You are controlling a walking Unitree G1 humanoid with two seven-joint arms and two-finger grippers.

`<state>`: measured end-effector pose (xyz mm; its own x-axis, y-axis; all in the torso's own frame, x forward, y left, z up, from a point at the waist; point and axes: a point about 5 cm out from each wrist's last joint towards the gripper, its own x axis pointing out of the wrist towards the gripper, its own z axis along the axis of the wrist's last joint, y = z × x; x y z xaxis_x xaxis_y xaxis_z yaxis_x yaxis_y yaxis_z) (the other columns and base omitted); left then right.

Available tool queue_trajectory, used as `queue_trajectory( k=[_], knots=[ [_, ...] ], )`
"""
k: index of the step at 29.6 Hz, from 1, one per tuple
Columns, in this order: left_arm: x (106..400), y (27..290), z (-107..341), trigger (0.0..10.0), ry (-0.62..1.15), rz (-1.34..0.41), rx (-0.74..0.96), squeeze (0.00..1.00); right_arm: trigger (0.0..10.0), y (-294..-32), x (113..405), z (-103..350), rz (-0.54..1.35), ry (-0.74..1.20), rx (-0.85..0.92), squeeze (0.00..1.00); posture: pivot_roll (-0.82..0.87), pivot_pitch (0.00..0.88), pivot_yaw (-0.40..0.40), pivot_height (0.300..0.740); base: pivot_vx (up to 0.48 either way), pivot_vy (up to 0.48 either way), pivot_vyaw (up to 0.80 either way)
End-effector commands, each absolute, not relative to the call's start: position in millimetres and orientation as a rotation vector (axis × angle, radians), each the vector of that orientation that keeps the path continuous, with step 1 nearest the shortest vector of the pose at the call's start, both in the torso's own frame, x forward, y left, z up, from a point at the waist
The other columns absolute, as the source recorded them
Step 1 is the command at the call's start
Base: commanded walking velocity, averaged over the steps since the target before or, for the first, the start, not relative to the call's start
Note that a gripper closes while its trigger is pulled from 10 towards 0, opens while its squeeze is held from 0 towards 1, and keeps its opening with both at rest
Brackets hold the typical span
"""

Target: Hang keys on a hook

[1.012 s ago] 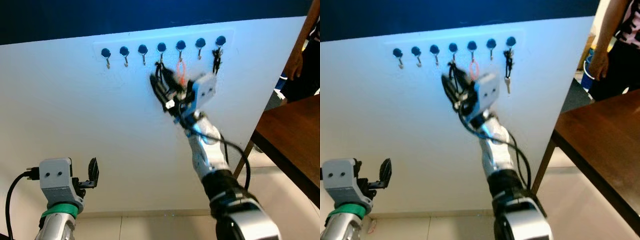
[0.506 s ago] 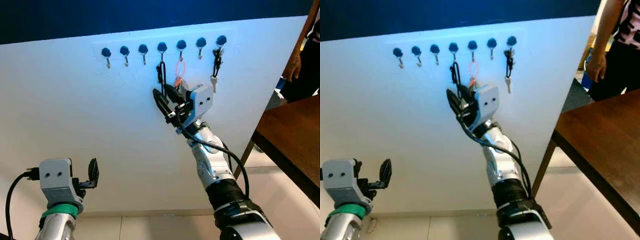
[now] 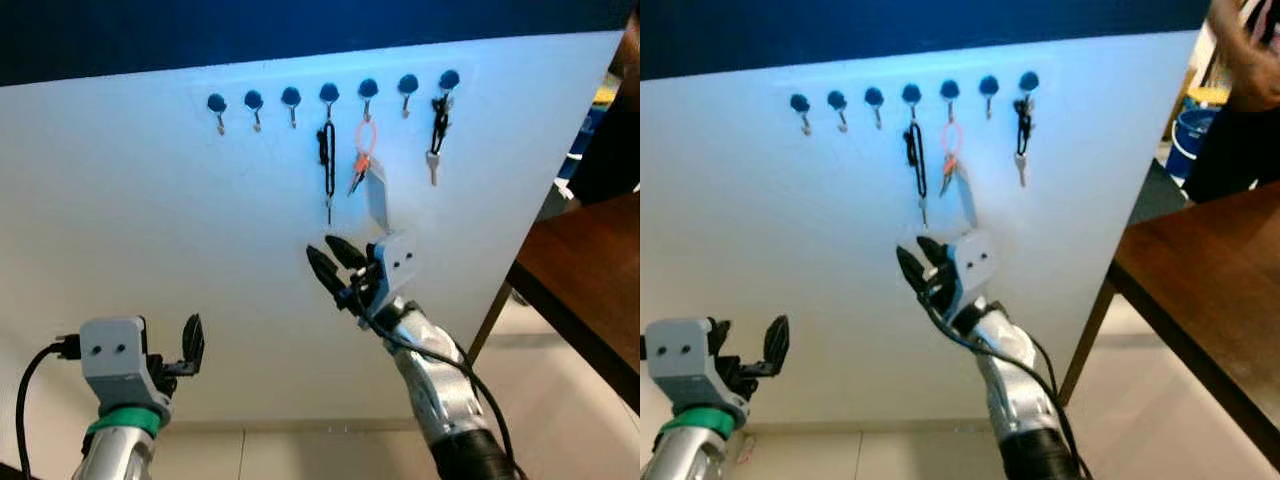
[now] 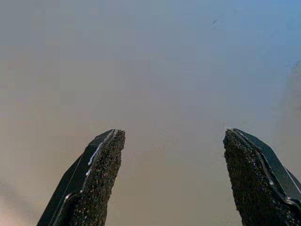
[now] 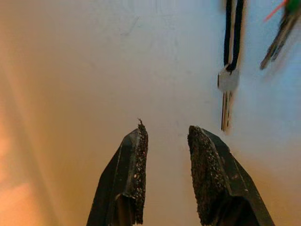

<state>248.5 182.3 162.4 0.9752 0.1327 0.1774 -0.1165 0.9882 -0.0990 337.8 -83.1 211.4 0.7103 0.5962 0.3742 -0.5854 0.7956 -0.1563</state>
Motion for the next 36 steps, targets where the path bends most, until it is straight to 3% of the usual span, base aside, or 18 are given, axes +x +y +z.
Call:
queue_trajectory(
  k=[1,10,13,17,36],
  knots=[
    [245,182,161,10.0,-0.188,0.114,-0.09,0.0,10.0,-82,331,201,0.648,-0.381,-0.028,0.0,-0.18,0.145,0.173,0.74,0.0,0.0,0.0],
    [243,175,158,10.0,-0.171,0.073,-0.066,0.0,10.0,-110,315,173,0.437,-0.248,0.02,0.0,-0.18,0.122,0.176,0.74,0.0,0.0,0.0],
    [245,186,139,10.0,-0.053,0.208,0.024,0.0,10.0,-143,296,145,0.237,-0.115,0.043,0.0,-0.21,0.088,0.202,0.74,0.0,0.0,0.0],
    [248,194,133,10.0,-0.013,0.273,0.055,0.0,10.0,-159,287,130,0.156,-0.025,0.078,0.0,-0.21,0.07,0.211,0.74,0.0,0.0,0.0],
    [261,178,137,10.0,-0.045,0.152,-0.008,0.0,10.0,-148,288,129,0.198,0.045,0.123,0.0,-0.23,0.042,0.226,0.74,0.0,0.0,0.0]
  ],
)
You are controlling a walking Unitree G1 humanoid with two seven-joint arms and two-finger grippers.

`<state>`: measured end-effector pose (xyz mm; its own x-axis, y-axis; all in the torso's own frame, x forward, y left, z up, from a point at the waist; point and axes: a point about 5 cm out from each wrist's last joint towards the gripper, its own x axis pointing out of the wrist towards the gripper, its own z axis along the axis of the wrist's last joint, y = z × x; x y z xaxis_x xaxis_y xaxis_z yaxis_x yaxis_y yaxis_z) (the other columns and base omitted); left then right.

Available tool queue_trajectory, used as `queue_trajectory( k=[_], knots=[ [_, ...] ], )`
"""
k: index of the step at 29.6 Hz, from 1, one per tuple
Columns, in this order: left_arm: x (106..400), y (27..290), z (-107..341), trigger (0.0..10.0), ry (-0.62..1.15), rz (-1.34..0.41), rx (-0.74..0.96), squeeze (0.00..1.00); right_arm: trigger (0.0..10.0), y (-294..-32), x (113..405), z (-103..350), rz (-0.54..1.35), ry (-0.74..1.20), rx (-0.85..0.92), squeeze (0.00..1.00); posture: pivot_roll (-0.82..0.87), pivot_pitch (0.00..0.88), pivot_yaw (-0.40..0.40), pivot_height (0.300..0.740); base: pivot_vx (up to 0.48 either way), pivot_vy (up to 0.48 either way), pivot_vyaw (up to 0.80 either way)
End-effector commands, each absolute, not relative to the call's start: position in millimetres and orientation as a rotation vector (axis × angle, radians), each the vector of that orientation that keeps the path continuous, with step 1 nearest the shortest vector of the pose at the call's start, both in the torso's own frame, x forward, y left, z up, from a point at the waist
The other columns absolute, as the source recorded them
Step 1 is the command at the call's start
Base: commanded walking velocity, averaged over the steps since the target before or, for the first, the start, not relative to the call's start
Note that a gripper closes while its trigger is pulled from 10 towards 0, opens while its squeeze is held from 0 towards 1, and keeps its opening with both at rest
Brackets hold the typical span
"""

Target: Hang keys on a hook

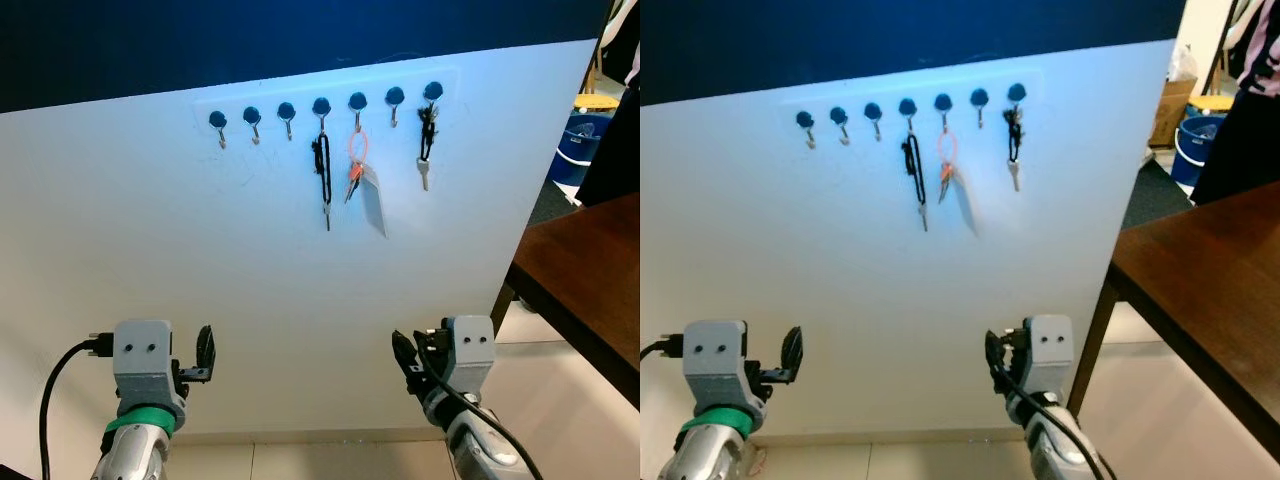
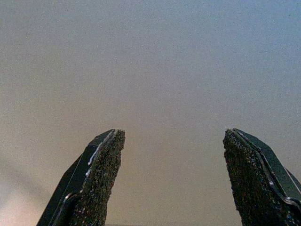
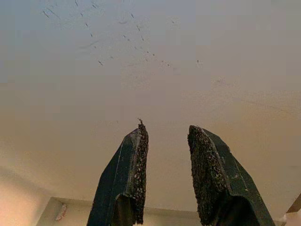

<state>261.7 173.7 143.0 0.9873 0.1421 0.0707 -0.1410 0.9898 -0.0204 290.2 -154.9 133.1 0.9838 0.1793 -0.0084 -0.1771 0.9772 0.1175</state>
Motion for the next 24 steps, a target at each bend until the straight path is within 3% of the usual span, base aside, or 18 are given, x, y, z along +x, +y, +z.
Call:
queue_trajectory(
  k=[1,19,24],
  knots=[
    [262,177,136,10.0,-0.045,0.15,-0.01,0.0,10.0,-146,288,129,0.21,0.049,0.115,0.0,-0.23,0.042,0.226,0.74,0.0,0.0,0.0],
    [260,182,136,10.0,-0.063,0.195,-0.023,0.0,10.0,-147,292,132,0.279,0.084,0.064,0.0,-0.23,0.079,0.136,0.74,0.0,0.0,0.0],
    [259,190,135,10.0,-0.068,0.19,0.01,0.0,10.0,-160,294,141,0.27,0.055,0.042,0.0,-0.23,0.095,0.136,0.74,0.0,0.0,0.0]
  ],
)
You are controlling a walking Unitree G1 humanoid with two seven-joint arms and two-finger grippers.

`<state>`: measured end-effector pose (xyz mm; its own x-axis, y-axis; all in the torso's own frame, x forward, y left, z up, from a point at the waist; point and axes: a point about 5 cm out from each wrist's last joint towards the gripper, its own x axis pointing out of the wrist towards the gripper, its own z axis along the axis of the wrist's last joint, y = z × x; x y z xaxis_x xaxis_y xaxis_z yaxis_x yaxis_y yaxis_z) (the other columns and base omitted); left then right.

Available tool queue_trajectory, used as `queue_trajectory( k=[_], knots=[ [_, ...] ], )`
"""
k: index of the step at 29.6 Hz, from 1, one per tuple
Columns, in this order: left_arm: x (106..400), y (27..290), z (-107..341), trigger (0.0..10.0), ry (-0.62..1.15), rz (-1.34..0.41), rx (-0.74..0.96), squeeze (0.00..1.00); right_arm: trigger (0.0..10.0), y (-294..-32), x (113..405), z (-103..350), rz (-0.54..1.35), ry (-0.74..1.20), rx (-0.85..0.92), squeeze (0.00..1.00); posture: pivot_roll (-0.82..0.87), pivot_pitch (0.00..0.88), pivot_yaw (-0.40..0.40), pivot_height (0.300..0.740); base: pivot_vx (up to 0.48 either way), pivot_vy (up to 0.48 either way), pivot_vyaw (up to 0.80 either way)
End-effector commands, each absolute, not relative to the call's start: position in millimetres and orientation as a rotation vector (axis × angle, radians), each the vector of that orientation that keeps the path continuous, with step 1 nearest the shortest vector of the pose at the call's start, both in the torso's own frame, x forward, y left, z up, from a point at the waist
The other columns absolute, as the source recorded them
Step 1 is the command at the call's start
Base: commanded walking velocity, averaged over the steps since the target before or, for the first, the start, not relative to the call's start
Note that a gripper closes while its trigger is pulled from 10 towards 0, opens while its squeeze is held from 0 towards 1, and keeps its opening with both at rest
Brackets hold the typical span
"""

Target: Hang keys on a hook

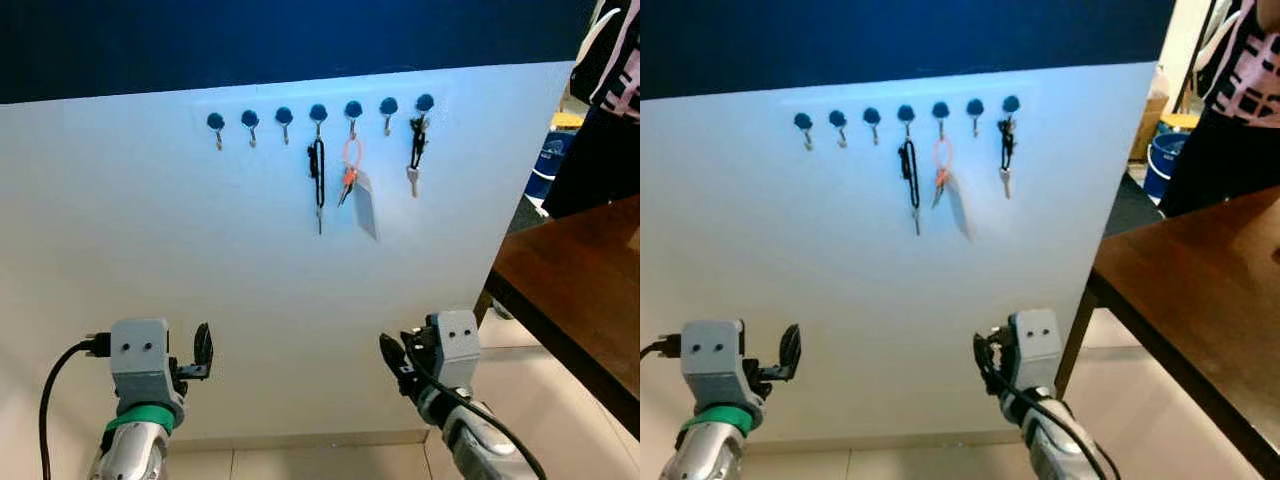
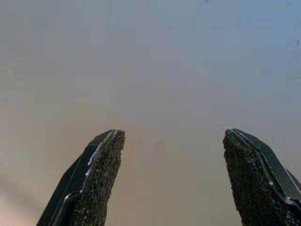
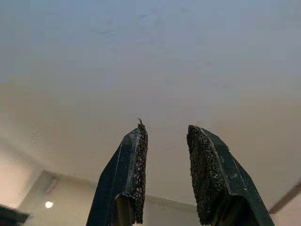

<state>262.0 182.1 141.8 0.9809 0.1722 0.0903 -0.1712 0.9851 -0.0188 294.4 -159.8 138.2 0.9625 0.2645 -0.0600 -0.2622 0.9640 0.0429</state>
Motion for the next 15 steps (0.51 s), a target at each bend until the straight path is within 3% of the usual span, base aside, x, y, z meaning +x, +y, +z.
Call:
queue_trajectory(
  k=[1,6,15],
  knots=[
    [259,191,135,10.0,-0.068,0.191,0.015,0.0,10.0,-164,294,143,0.263,0.048,0.035,0.0,-0.23,0.095,0.136,0.74,0.0,0.0,0.0],
    [258,193,135,10.0,-0.076,0.191,0.021,0.0,10.0,-177,296,147,0.226,0.046,0.025,0.0,-0.24,0.102,0.143,0.74,0.0,0.0,0.0],
    [258,196,138,10.0,-0.096,0.206,0.005,0.0,10.0,-170,293,145,0.24,0.05,0.037,0.0,-0.24,0.11,0.153,0.74,0.0,0.0,0.0]
  ],
)
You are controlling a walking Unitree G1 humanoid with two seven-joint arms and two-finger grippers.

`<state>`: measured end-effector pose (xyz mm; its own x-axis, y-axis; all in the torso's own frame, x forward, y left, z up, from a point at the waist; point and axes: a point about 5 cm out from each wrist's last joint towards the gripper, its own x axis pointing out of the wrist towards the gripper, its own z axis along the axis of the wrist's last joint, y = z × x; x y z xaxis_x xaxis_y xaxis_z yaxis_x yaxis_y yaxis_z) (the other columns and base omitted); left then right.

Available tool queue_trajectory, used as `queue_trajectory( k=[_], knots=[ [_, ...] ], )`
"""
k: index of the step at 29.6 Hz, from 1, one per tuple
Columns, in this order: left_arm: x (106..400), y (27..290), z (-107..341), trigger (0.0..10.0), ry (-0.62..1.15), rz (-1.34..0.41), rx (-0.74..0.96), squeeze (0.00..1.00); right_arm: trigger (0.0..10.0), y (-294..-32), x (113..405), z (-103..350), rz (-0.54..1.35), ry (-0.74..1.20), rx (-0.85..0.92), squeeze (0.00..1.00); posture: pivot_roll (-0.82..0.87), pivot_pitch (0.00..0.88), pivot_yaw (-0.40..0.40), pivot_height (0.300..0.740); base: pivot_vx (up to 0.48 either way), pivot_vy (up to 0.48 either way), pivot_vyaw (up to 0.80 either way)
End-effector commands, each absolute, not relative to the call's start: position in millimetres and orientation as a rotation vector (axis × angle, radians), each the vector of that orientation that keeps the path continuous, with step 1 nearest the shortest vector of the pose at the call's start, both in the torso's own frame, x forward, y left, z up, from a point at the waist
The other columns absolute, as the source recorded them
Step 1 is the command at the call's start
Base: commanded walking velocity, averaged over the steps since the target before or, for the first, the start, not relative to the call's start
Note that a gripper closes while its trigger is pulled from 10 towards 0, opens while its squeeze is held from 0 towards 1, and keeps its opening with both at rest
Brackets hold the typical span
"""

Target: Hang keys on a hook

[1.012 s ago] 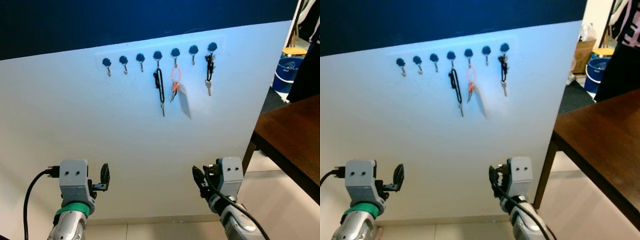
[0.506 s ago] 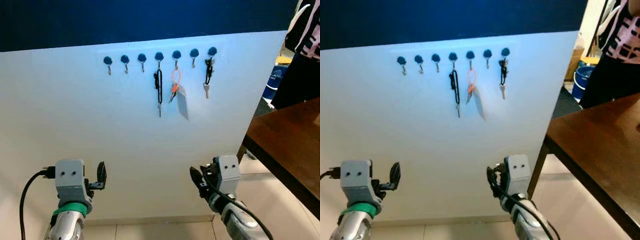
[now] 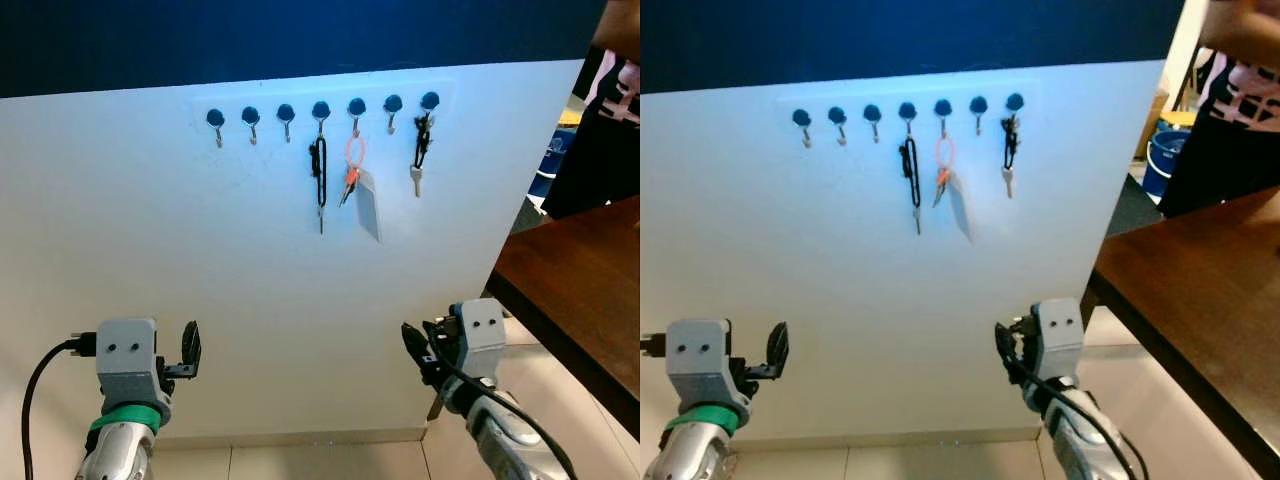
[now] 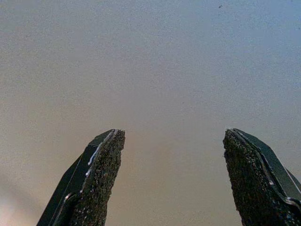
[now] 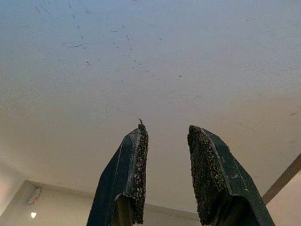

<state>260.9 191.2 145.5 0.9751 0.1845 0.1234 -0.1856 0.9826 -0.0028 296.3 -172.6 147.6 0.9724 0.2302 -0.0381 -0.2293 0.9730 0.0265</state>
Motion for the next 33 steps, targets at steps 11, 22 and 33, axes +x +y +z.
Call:
queue_trajectory(
  k=[11,22,33],
  knots=[
    [255.1,193.2,140.4,10.0,-0.1,0.2,-0.028,0.0,10.0,-165.8,291.1,142.0,0.249,0.062,0.058,0.0,-0.22,0.115,0.164,0.74,0.0,0.0,0.0],
    [255.1,192.8,143.2,10.0,-0.111,0.196,-0.044,0.0,10.0,-161.6,291.8,141.4,0.256,0.065,0.068,0.0,-0.22,0.115,0.164,0.74,-0.023,0.0,0.0],
    [254.4,192.5,144.7,10.0,-0.116,0.188,-0.053,0.0,10.0,-160.5,290.8,140.4,0.256,0.073,0.073,0.0,-0.21,0.12,0.172,0.74,-0.324,0.0,0.0]
  ],
)
